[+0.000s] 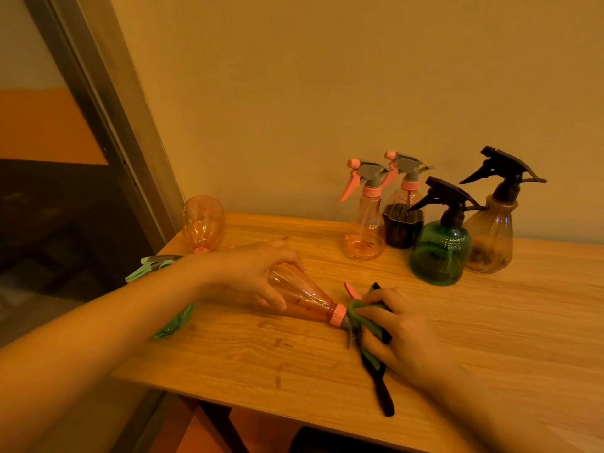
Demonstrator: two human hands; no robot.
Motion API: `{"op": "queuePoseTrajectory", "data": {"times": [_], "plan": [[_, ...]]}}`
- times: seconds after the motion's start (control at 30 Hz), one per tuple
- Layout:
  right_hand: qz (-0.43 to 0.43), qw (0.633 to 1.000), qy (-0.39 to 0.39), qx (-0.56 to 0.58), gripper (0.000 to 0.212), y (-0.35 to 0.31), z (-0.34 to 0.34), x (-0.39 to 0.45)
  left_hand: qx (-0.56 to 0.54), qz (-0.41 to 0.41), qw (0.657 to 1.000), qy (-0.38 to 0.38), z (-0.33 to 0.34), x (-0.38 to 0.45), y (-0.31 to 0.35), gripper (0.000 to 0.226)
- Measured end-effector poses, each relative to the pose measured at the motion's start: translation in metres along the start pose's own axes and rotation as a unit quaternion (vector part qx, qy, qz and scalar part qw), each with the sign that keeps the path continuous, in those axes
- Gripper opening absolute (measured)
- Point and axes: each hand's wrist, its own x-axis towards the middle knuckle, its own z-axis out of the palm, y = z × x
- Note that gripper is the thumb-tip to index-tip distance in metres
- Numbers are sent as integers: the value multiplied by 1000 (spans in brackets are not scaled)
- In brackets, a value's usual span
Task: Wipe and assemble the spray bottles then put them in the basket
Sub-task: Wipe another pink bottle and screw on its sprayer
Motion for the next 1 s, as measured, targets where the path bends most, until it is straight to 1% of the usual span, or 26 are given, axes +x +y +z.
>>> {"op": "queuePoseTrajectory", "data": {"times": [0.13,0.2,0.27,0.37,0.43,0.57,0.63,0.7,0.8,0.87,0.93,1.0], "plan": [[-1,1000,26,3,37,-6,4,1,9,4,1000,-1,-1,1,1,67],[-10,1000,24,4,39,-12,8,5,6,1,1000,-9,-1,0,1,66],[-37,999,4,7,38,-13,8,6,7,0,1000,-10,0,-1,0,65],[-101,994,-31,11,32,-12,5,3,6,3,1000,-7,2,-1,-1,66],[-120,992,-29,1,30,-12,5,2,4,7,1000,-3,2,0,-1,66],[-46,998,32,-13,39,-12,8,5,-7,3,1000,-9,0,0,0,65],[-53,998,17,-8,38,-11,7,6,-9,1,1000,-11,0,-1,1,65],[-91,996,-21,0,35,-12,5,4,-8,4,1000,-8,0,-1,2,66],[-146,987,-64,-31,33,-14,4,2,2,10,1000,1,0,-3,3,67],[-125,991,-47,-26,35,-14,5,2,-1,10,1000,0,0,-3,3,67],[-72,997,-10,-4,37,-12,4,3,-2,8,1000,-5,0,-2,2,67],[-59,998,-12,1,37,-7,0,2,0,0,1000,-10,-1,-2,2,66]]}}
